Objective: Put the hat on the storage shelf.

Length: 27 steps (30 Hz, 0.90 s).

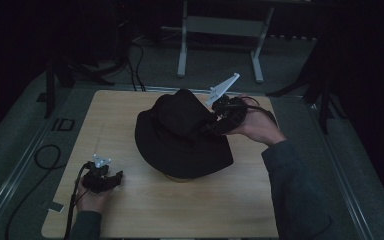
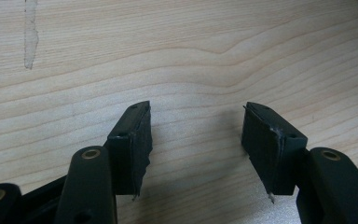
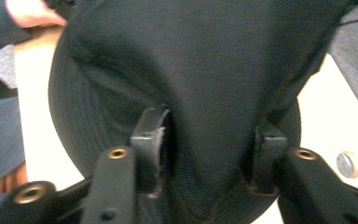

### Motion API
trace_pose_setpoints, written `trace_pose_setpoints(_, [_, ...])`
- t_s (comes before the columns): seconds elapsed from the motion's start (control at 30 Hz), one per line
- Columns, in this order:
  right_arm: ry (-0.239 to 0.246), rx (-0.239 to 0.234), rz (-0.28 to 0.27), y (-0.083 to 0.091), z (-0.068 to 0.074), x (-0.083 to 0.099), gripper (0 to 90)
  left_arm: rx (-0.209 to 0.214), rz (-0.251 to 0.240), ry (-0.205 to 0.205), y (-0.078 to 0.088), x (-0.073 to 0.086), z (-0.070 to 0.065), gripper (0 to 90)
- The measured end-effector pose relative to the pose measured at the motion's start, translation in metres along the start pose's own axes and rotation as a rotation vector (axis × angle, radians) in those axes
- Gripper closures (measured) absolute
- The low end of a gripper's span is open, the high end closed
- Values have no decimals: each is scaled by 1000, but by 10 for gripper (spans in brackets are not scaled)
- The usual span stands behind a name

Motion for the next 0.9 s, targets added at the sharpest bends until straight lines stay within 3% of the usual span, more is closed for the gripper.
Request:
trace_pose_setpoints(0.1, [-30,16,-10,1,-3,-1,492,0,0,1,0,0,0,433])
trace_pose_setpoints(0.13, [-60,24,-27,3,-5,-3,464,-1,-1,1,0,0,0,433])
trace_pose_setpoints(0.3, [-91,41,-74,4,-6,-8,410,-1,-1,1,0,0,0,433])
trace_pose_setpoints(0.4, [-87,35,-77,3,-4,-8,403,0,0,1,0,0,0,433])
trace_pose_setpoints(0.73, [-133,64,-74,11,-9,-5,215,-1,0,1,0,0,0,432])
trace_pose_setpoints(0.9, [-142,53,-80,16,-11,-1,200,-1,0,0,0,0,0,431])
Point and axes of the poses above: each handheld gripper's, and its own axes: y roughly backward along the jaws, x roughly out of its underside, z roughly to its left, the point moved 3 cm from there along -y, roughly forward along the jaws, and after that the axes turned 12 degrees about -y, right-handed, at the moved point
